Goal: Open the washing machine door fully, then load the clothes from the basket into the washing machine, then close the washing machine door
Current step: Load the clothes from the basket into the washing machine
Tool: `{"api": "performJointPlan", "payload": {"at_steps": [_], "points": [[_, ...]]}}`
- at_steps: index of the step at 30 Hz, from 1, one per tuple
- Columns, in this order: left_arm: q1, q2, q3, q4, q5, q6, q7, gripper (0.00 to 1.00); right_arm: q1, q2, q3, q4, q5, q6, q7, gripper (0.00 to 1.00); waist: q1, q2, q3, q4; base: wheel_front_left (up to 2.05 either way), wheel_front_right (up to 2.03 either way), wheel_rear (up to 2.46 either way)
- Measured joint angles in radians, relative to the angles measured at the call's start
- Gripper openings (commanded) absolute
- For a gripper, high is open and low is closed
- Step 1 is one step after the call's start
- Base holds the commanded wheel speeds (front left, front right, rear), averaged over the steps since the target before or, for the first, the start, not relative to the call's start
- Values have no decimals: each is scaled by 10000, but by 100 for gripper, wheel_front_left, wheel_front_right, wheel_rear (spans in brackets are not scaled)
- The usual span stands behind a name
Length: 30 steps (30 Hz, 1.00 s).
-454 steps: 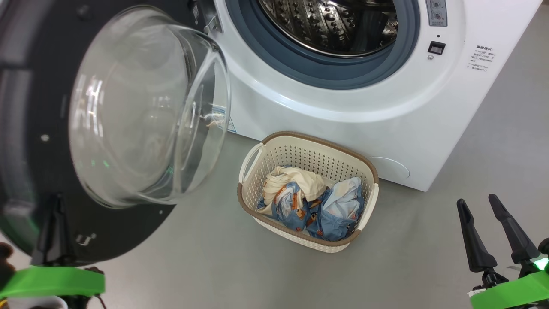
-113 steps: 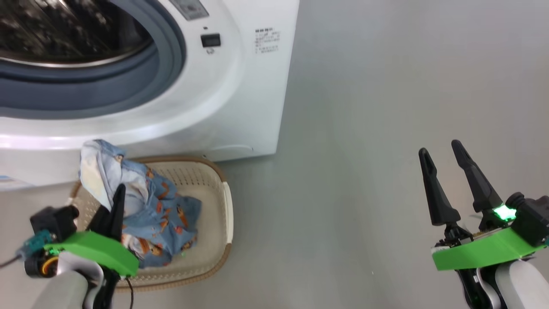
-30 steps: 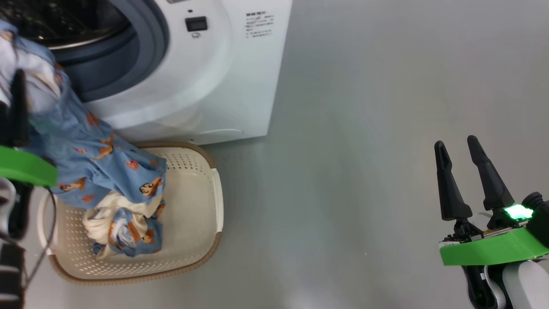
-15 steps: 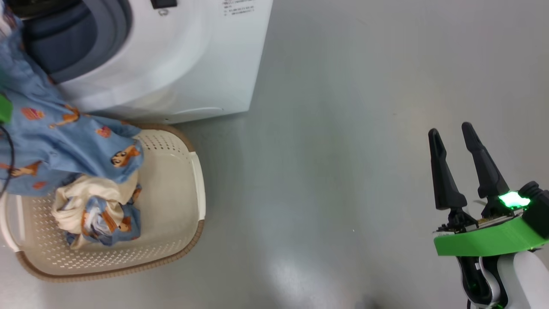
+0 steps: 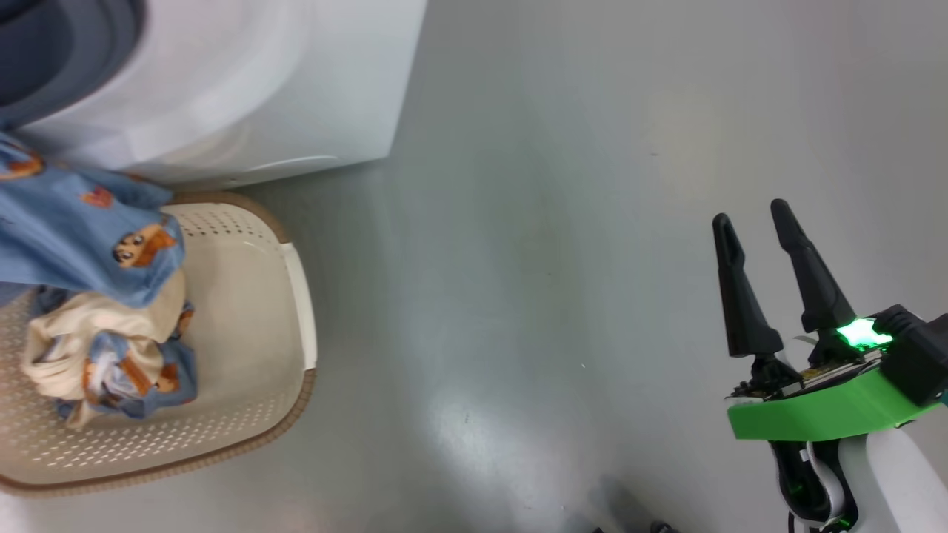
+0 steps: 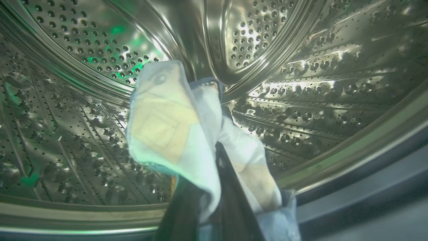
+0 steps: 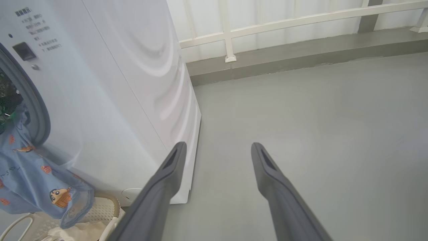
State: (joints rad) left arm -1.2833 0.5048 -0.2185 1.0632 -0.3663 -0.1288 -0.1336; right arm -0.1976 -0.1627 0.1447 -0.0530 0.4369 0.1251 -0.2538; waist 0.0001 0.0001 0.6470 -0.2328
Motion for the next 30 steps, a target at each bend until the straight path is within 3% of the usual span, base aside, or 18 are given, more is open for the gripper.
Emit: {"api": "performJointPlan", "payload": {"at_steps": [14,21,26,30], "points": [[-1687,506,-1103,531,-123,-27,-909,0,8,42,428,-178,0,0,0,100,0,0,493,-566,0,0,0],[-2493,761,-909,-355,-4,4,-1147,0,4,121,483,-295,-61,0,0,100,0,0,736,-661,0,0,0],[-2442,796,-368,-1741,322,192,-1223,0,-67,219,537,-330,-61,0,0,100,0,0,922,-705,0,0,0],[-2025,777,-127,-1827,397,251,-1229,0,-187,293,573,-328,-71,0,0,100,0,0,947,-704,0,0,0]]}}
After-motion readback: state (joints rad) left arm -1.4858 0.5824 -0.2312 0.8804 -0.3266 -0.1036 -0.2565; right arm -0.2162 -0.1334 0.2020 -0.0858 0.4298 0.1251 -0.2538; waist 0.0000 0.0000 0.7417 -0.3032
